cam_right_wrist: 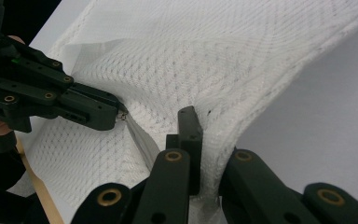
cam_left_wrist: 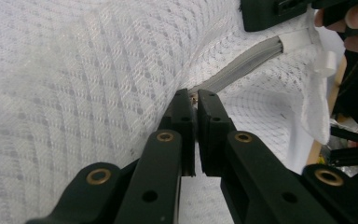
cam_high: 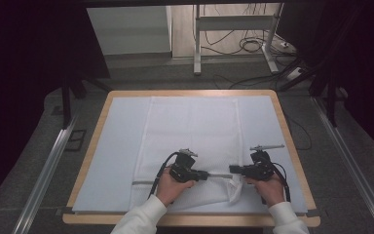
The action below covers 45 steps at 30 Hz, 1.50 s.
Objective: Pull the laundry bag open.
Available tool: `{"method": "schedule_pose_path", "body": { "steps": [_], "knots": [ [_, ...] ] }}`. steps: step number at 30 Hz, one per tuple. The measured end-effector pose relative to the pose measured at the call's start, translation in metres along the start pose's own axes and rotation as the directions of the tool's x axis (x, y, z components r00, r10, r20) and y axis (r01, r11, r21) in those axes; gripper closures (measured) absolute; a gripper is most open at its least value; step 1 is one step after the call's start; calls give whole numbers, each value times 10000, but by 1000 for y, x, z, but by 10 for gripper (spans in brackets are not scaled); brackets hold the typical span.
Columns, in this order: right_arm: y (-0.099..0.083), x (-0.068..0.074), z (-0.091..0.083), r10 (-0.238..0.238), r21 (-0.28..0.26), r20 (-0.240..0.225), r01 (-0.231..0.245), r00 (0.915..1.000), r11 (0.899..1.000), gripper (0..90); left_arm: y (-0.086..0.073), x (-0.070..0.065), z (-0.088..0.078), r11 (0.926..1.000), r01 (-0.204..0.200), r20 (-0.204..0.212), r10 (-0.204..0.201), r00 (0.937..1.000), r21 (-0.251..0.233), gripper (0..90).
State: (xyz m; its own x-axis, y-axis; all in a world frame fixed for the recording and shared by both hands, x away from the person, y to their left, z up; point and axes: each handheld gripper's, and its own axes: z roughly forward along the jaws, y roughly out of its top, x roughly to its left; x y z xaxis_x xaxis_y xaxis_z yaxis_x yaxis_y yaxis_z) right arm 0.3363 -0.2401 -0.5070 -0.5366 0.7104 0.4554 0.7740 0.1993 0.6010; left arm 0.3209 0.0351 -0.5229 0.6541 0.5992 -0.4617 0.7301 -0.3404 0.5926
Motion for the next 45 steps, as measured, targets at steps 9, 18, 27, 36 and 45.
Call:
{"method": "schedule_pose_path", "body": {
  "steps": [9,18,27,36,45],
  "knots": [
    [-1,0,1,5,68,-19,-5,10000,10000,885,-7,7,-8,9999,145,39,-145,9999,-40,868],
    [-1,0,0,16,46,-80,-16,10000,10000,885,-14,12,-15,9996,276,-31,-276,9996,-110,868],
    [-1,-1,0,23,43,-54,-23,10000,10000,885,-16,18,-17,9986,489,20,-489,9988,-187,868],
    [-1,-2,0,49,70,-48,-48,10000,10000,885,-19,23,-22,9981,577,-53,-579,9983,-222,868],
    [-1,-3,0,43,60,-57,-43,10000,10000,885,-22,27,-29,9974,670,-166,-675,9976,-279,868]
  ]
}}
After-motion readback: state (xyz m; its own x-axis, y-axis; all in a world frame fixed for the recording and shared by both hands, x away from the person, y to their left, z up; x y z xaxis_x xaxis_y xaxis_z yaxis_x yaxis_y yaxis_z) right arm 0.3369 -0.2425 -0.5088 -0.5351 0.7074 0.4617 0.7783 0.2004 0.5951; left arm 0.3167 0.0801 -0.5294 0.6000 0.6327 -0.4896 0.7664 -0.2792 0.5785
